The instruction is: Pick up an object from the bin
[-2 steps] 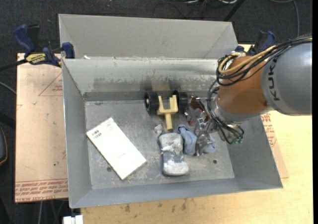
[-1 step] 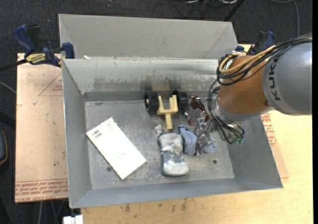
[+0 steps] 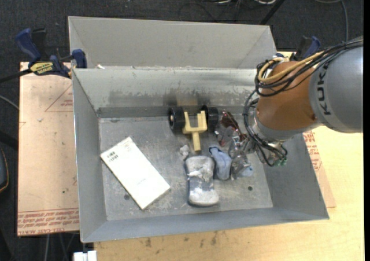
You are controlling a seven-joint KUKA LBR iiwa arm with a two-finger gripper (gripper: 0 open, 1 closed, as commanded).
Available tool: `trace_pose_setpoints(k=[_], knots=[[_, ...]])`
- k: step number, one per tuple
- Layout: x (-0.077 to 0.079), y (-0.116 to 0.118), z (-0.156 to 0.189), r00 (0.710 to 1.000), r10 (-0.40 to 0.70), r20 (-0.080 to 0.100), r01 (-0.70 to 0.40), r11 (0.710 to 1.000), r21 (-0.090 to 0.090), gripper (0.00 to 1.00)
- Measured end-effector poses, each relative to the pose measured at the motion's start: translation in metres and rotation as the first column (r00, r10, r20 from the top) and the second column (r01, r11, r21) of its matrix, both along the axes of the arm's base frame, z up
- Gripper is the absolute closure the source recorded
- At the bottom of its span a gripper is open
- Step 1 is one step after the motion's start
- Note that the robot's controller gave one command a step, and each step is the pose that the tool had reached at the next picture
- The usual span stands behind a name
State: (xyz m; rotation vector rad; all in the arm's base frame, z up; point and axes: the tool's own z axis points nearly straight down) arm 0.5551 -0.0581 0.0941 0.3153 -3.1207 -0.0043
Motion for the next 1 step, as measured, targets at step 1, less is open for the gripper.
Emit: trace_pose_setpoints(k=[1], knots=[[0.0002,0.0,0.023,1.0,0.0,0.001,0.0,1.0,-0.001,1.0]])
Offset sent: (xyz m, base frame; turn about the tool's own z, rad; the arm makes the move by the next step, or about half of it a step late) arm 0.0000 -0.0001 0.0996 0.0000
